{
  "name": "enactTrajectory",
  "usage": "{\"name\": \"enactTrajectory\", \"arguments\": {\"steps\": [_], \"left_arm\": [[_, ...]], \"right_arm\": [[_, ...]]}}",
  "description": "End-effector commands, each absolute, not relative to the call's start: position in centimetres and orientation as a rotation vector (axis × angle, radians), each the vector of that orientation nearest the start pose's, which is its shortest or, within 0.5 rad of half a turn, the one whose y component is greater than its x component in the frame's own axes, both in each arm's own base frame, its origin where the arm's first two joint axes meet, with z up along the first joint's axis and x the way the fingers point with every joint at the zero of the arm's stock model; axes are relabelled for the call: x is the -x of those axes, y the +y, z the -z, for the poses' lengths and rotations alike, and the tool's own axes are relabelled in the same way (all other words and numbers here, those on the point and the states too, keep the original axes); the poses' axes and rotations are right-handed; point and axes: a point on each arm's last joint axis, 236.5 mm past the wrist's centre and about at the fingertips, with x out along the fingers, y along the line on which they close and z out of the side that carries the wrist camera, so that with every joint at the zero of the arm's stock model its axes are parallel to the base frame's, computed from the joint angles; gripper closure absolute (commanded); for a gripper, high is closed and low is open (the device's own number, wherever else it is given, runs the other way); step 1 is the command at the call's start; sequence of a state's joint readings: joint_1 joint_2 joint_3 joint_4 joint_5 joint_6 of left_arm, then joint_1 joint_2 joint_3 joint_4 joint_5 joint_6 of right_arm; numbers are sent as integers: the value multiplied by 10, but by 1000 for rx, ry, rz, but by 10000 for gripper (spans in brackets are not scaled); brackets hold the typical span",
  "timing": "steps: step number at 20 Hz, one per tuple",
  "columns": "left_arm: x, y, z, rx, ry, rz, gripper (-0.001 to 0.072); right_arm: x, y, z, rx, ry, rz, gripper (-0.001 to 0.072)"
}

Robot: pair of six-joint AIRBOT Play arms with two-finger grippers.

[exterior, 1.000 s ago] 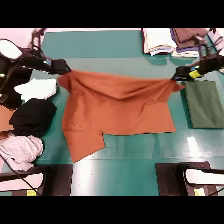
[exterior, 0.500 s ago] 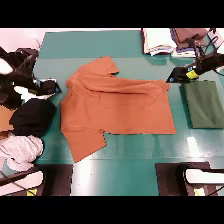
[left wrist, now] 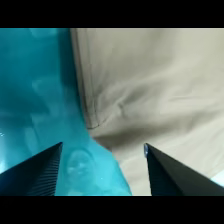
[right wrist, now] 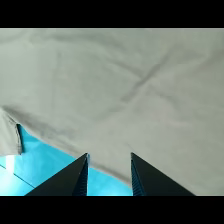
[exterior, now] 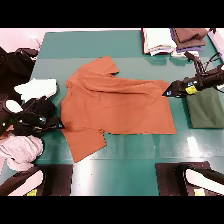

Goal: Fold the shirts.

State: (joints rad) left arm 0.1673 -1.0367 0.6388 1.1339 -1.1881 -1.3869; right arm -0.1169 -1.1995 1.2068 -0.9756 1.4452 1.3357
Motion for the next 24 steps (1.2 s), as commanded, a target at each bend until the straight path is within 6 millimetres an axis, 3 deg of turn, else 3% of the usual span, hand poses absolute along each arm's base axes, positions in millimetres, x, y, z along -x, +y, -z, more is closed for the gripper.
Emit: {"name": "enactTrajectory", "arguments": {"steps": [1, 3, 6, 7, 8, 9, 12, 15, 17, 18, 19, 22, 24], "left_arm": [[-243, -64, 76, 519, 1457, 180, 103], [-252, -76, 75, 592, 1413, 196, 104], [-247, -95, 77, 564, 1433, 247, 105], [-249, -100, 76, 557, 1425, 257, 208], [-252, -103, 73, 572, 1412, 263, 553], [-257, -104, 68, 575, 1398, 270, 675], [-275, -103, 35, 535, 1318, 306, 684], [-286, -105, 1, 503, 1246, 346, 684], [-287, -106, -5, 498, 1237, 355, 684], [-287, -106, -5, 496, 1239, 356, 684], [-287, -106, -5, 496, 1237, 355, 684], [-289, -105, -5, 497, 1230, 351, 684], [-290, -105, -5, 497, 1228, 350, 684]], "right_arm": [[-332, 96, -84, -374, 1274, -497, 412], [-334, 96, -90, -369, 1243, -492, 412], [-334, 96, -98, -360, 1214, -489, 412], [-333, 95, -99, -358, 1213, -489, 412], [-330, 93, -98, -363, 1225, -488, 412], [-325, 88, -95, -369, 1247, -480, 411], [-307, 61, -67, -456, 1319, -401, 411], [-263, 5, -11, -501, 1444, -187, 399], [-220, -29, 26, -555, 1556, -44, 213], [-204, -37, 39, -627, 1590, -1, 204], [-193, -40, 50, -685, 1608, 13, 206], [-178, -39, 82, -783, 1641, 56, 306], [-195, -21, 88, -880, 1585, -18, 306]]}}
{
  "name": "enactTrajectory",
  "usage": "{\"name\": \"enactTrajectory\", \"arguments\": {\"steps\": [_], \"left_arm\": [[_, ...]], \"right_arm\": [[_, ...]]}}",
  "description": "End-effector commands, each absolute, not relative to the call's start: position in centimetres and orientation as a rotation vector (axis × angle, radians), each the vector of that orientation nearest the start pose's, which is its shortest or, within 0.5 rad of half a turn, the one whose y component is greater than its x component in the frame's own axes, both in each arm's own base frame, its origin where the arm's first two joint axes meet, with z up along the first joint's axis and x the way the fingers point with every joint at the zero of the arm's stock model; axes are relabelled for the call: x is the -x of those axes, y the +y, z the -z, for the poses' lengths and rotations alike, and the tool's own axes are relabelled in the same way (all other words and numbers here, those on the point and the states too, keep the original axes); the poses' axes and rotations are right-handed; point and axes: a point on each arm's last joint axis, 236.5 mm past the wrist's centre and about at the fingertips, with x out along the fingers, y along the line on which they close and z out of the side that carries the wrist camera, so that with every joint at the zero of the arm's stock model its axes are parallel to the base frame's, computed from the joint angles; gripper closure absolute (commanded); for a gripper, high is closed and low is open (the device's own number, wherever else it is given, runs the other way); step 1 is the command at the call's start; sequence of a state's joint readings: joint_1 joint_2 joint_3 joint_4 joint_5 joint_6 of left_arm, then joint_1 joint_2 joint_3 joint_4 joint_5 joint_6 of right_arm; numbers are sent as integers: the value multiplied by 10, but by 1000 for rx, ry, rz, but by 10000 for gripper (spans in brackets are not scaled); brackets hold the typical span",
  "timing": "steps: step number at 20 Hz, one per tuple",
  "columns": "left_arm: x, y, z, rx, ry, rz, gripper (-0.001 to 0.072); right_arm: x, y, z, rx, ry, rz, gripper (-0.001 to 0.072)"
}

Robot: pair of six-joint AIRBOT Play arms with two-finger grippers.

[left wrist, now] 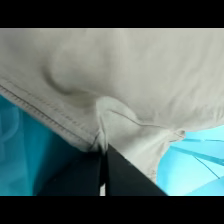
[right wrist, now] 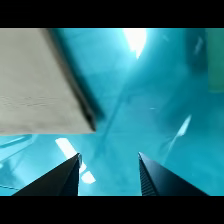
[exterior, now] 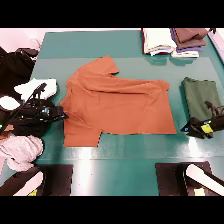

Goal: Fold the shirts.

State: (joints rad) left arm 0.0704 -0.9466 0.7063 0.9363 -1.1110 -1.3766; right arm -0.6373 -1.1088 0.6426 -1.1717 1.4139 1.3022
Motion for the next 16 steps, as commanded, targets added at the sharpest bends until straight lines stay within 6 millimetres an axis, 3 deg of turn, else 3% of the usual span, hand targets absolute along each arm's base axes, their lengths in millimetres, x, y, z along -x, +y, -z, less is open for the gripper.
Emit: {"name": "enactTrajectory", "arguments": {"steps": [1, 3, 4, 7, 11, 12, 14, 16], "left_arm": [[-290, -105, -5, 496, 1227, 351, 684], [-290, -105, -5, 497, 1227, 351, 684], [-290, -105, -5, 497, 1228, 350, 684], [-292, -105, -6, 503, 1220, 345, 684], [-292, -106, -8, 507, 1218, 350, 685], [-294, -106, -14, 504, 1206, 354, 685], [-304, -106, -53, 477, 1108, 370, 685], [-315, -106, -133, 421, 919, 404, 685]], "right_arm": [[-207, -13, 86, -932, 1547, -55, 306], [-228, -5, 83, -1010, 1478, -96, 309], [-234, -2, 82, -1038, 1458, -112, 350], [-230, 15, 90, -1001, 1525, -165, 355], [-231, 46, 89, -843, 1560, -282, 685], [-235, 49, 83, -801, 1537, -295, 693], [-256, 49, 49, -698, 1435, -334, 694], [-289, 42, -16, -586, 1255, -353, 694]]}}
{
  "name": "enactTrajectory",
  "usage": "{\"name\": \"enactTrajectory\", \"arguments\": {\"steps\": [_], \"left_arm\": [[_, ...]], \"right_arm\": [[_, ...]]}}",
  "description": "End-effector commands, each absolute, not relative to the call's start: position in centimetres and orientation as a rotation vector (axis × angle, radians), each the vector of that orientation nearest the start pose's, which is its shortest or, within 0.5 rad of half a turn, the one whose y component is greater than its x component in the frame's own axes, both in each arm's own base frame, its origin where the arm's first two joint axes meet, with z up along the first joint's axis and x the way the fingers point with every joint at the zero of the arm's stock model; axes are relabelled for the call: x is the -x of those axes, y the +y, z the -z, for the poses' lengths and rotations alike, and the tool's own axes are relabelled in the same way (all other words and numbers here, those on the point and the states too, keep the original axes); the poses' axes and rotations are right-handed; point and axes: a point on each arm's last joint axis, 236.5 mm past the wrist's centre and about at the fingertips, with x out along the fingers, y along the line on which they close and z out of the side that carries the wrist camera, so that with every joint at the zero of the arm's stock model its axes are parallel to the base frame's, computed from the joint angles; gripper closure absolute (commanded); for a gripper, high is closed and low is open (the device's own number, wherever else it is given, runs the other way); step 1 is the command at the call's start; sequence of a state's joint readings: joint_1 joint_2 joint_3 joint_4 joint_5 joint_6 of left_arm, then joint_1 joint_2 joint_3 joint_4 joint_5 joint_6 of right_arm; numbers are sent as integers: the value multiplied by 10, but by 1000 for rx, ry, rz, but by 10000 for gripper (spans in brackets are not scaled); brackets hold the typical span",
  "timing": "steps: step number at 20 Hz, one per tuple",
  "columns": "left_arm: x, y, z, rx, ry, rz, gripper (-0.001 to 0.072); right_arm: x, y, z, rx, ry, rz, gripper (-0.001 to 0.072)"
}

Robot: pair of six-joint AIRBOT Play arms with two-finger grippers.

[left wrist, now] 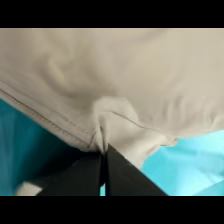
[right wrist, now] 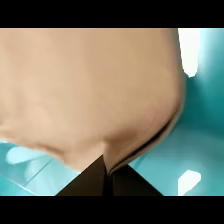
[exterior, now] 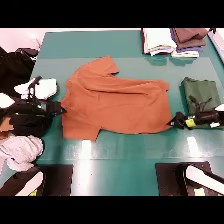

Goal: Fold the shirts.

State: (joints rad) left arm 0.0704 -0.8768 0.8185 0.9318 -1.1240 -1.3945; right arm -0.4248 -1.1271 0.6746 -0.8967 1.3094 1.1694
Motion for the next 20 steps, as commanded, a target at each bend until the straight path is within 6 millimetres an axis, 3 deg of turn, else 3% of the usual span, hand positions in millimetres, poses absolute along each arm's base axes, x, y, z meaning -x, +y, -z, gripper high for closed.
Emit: {"name": "enactTrajectory", "arguments": {"steps": [1, 3, 4, 7, 9, 11, 13, 15, 17, 20], "left_arm": [[-317, -107, -179, 388, 814, 424, 685], [-306, -108, -285, 320, 575, 458, 685], [-292, -110, -341, 274, 443, 474, 685], [-231, -113, -475, 164, 103, 501, 685], [-185, -114, -541, 144, -95, 504, 685], [-150, -110, -584, 136, -247, 490, 686], [-141, -99, -598, 117, -302, 437, 686], [-162, -90, -582, 143, -231, 396, 686], [-215, -90, -537, 164, -49, 396, 686], [-311, -87, -435, 221, 298, 385, 685]], "right_arm": [[-306, 37, -61, -508, 1132, -355, 694], [-327, 28, -158, -353, 882, -344, 694], [-330, 26, -206, -287, 764, -335, 693], [-311, 31, -340, -104, 446, -305, 694], [-288, 35, -404, -48, 299, -273, 694], [-271, 30, -447, -16, 201, -218, 694], [-262, 22, -469, 4, 162, -167, 695], [-264, 14, -477, 6, 166, -144, 695], [-277, 8, -471, -24, 206, -154, 695], [-319, -13, -425, -92, 371, -183, 695]]}}
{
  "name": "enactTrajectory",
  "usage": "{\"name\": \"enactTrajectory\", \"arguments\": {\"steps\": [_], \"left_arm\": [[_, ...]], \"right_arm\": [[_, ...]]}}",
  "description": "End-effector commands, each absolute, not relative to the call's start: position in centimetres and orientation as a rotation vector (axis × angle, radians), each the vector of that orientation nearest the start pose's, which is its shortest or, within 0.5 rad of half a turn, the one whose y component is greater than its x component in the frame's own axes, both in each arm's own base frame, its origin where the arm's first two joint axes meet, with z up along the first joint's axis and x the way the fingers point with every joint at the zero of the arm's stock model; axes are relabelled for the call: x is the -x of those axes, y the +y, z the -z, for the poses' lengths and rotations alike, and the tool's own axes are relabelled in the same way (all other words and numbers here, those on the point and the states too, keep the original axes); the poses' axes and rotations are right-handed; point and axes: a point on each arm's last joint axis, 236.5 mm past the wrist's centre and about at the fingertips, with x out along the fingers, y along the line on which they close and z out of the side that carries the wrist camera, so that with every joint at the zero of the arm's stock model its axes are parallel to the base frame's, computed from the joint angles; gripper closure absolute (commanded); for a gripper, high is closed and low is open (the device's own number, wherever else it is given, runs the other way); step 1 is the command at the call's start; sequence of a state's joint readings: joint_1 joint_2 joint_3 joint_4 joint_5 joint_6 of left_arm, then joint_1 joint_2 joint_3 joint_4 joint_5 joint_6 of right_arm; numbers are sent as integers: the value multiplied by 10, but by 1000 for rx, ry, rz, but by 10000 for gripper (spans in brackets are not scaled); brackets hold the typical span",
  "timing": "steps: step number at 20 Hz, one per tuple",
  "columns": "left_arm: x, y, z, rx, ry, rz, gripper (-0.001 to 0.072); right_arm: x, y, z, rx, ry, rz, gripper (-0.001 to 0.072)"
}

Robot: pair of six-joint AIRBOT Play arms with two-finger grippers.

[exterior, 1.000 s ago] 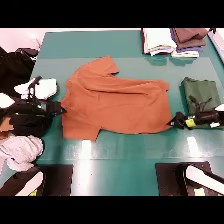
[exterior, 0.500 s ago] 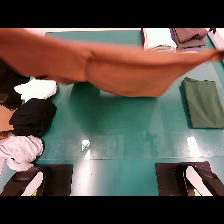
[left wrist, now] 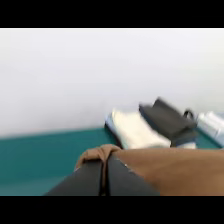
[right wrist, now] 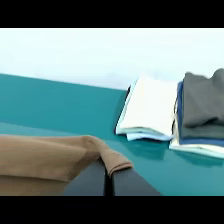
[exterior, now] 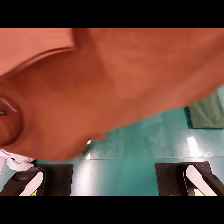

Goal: Fold the shirts.

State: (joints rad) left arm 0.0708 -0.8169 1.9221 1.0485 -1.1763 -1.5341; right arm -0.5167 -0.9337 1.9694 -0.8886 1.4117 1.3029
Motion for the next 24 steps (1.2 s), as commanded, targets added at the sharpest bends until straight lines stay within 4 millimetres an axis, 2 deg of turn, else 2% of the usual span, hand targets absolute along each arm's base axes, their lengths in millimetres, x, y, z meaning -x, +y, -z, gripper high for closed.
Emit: {"name": "enactTrajectory", "arguments": {"steps": [1, 3, 4, 5, 8, 10, 11, 13, 15, 16, 18, 19, 21, 24], "left_arm": [[-340, -85, -399, 242, 396, 379, 685], [-393, -85, -320, 304, 593, 374, 685], [-416, -87, -279, 330, 685, 379, 685], [-436, -86, -239, 365, 769, 369, 685], [-485, -81, -139, 438, 948, 323, 684], [-508, -82, -89, 479, 1012, 310, 685], [-518, -85, -73, 486, 1013, 328, 685], [-533, -84, -55, 507, 999, 319, 685], [-534, -82, -50, 501, 1005, 312, 685], [-528, -83, -50, 491, 1026, 327, 684], [-502, -88, -37, 447, 1140, 370, 684], [-487, -87, -26, 410, 1208, 369, 685], [-469, -87, -1, 354, 1291, 355, 684], [-456, -92, 30, 362, 1333, 334, 682]], "right_arm": [[-337, -15, -406, -123, 427, -211, 695], [-379, -17, -344, -184, 589, -254, 695], [-397, -20, -301, -206, 701, -242, 695], [-411, -23, -251, -226, 832, -223, 695], [-433, -18, -114, -276, 1146, -213, 695], [-444, -9, -52, -321, 1257, -225, 695], [-451, -9, -32, -333, 1281, -223, 695], [-473, -9, -11, -343, 1286, -224, 695], [-490, -13, -14, -333, 1267, -229, 695], [-493, -13, -20, -323, 1261, -235, 695], [-486, -15, -28, -288, 1269, -243, 695], [-479, -17, -27, -268, 1283, -228, 695], [-462, -18, -14, -241, 1317, -202, 694], [-441, -12, 13, -286, 1357, -184, 684]]}}
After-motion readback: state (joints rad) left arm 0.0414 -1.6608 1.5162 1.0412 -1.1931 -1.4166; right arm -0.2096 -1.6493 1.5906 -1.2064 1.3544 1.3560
